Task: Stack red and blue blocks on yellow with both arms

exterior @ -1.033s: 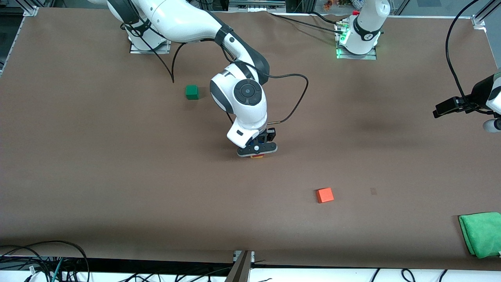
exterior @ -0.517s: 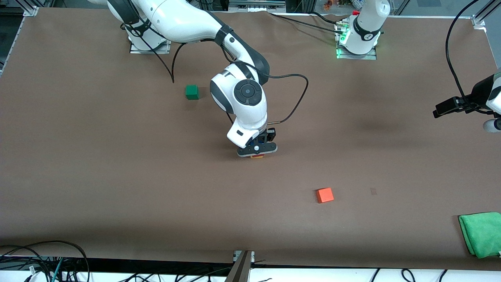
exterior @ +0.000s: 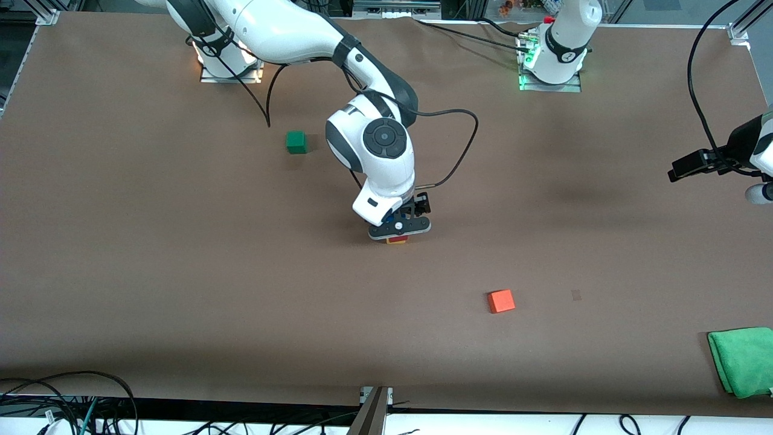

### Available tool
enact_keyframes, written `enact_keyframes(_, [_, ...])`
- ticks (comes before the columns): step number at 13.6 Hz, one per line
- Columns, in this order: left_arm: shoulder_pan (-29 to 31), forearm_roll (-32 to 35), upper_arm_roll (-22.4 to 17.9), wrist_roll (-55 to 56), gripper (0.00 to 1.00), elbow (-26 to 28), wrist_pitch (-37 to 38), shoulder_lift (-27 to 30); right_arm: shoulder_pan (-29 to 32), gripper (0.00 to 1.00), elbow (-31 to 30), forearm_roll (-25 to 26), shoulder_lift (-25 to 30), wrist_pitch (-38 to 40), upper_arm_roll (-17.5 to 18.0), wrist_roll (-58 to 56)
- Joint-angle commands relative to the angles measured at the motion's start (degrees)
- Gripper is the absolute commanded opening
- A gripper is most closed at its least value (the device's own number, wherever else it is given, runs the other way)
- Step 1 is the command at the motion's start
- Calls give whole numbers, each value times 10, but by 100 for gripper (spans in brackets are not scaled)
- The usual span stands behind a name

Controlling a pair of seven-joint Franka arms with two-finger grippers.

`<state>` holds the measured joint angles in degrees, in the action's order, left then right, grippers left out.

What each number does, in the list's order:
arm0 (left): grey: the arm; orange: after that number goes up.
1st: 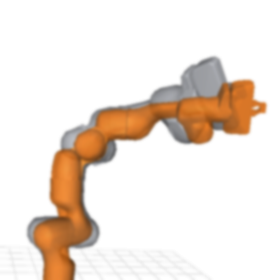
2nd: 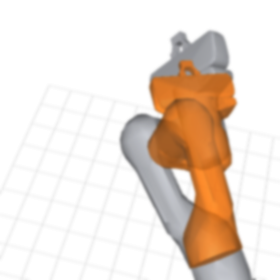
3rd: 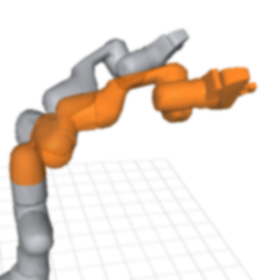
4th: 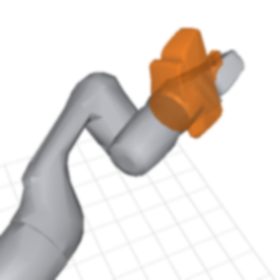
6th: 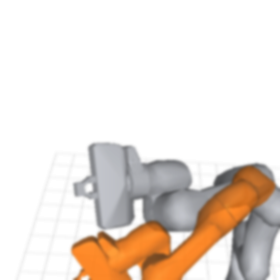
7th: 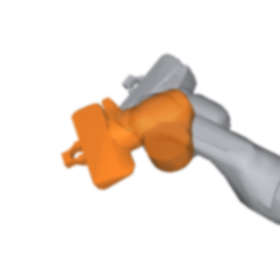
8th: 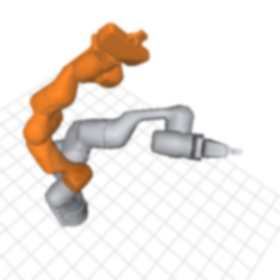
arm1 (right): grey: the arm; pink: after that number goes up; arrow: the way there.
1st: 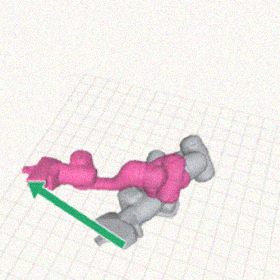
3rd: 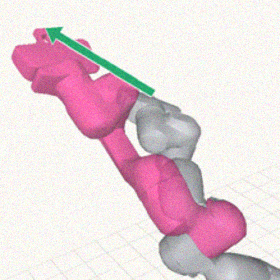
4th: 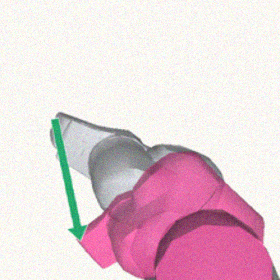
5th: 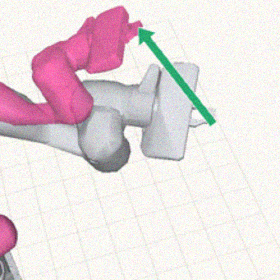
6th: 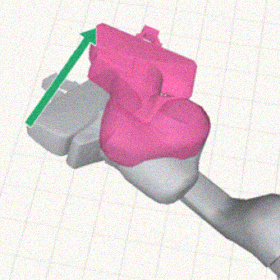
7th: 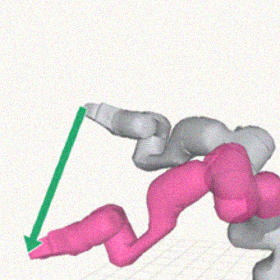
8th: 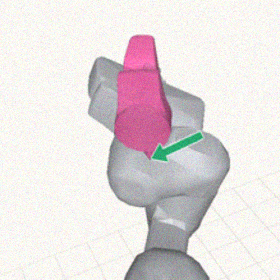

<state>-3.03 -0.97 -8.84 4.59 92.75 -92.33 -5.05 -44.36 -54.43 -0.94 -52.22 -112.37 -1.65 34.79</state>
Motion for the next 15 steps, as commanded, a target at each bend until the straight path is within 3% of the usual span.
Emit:
enact_keyframes(1, [0,9,0,-4,100,2,1,4,4,100,3,2,50,55,-5,-8])
enact_keyframes(5, [0,9,0,-5,100,2,2,4,62,100,3,0,115,158,-7,-111])
enact_keyframes(12, [0,10,0,-5,100,2,2,4,274,100,-2,-1,206,318,-4,-303])
enact_keyframes(15, [0,9,0,-5,100,1,2,4,340,100,-99,3,284,320,-4,-300])
